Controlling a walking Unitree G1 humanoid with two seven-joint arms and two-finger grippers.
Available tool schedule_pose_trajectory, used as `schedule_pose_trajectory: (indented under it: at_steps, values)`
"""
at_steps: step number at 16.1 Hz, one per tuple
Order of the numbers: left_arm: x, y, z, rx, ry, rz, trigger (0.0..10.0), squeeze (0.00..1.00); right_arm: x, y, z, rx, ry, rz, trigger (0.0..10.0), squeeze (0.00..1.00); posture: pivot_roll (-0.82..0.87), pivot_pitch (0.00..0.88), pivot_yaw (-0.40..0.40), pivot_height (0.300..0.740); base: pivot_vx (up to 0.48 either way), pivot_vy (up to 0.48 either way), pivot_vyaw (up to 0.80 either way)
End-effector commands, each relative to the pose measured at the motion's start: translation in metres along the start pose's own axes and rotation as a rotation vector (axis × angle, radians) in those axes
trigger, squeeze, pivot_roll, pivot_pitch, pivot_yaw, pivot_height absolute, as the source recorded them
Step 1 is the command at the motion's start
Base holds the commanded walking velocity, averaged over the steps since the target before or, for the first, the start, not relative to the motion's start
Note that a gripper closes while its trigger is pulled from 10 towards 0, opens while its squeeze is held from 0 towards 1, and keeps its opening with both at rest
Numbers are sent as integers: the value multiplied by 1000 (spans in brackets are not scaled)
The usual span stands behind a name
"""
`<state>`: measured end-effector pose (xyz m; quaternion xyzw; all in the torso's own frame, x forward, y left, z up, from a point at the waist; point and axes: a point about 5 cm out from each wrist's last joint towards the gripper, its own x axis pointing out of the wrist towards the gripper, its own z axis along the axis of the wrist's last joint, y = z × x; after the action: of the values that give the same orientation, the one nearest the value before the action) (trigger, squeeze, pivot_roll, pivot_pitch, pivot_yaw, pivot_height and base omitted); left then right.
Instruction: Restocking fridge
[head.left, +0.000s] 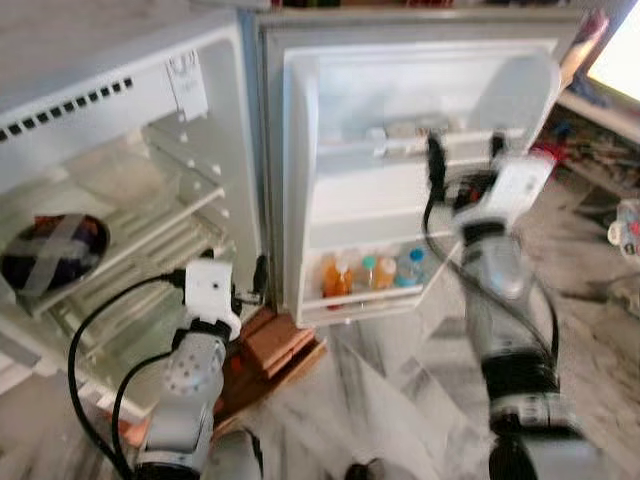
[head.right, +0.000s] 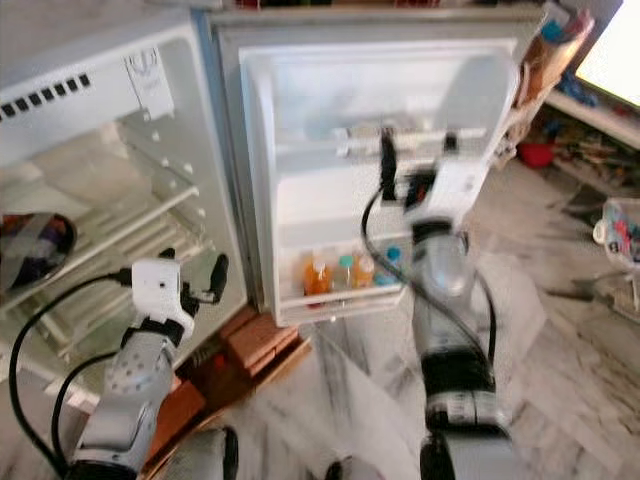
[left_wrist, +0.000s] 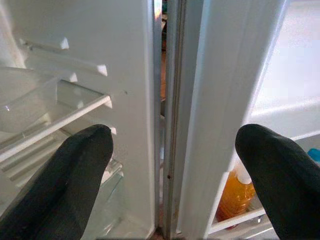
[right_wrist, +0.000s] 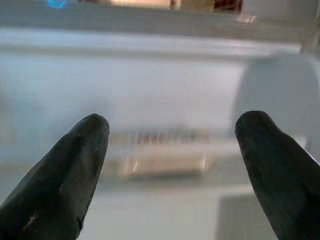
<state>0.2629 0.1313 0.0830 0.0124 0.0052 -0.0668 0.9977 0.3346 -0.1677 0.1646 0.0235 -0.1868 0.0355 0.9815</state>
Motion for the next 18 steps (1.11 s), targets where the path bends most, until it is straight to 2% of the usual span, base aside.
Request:
schedule_pose_trajectory:
  at_steps: [1,4,8,11,14,16,18]
  values:
    - [0,-2,0,10,-2,-12,10000,0,-11,8,-3,4,1,-1,10000,0,160,53,-71,740,0,-259,0]
    - [-2,3,0,20,0,1,10000,0,-39,16,-21,-11,67,14,10000,0,158,53,-66,740,0,-296,0]
    - [-14,16,-8,49,37,43,10000,0,-88,11,-50,-19,257,32,10000,0,167,65,-65,740,0,-300,0]
    - [-15,21,-3,54,24,73,10000,0,-100,3,-56,-50,333,4,10000,0,178,81,-65,740,0,-315,0]
    - [-19,25,2,69,17,86,10000,0,-99,-3,-57,-85,353,12,10000,0,177,106,-58,740,0,-321,0]
    - [-25,29,-4,66,38,98,10000,0,-102,-12,-60,-90,378,-15,10000,0,172,108,-62,740,0,-480,0]
    - [-27,26,-7,65,49,88,10000,0,-103,-13,-60,-94,384,-35,10000,0,165,103,-69,740,0,-480,0]
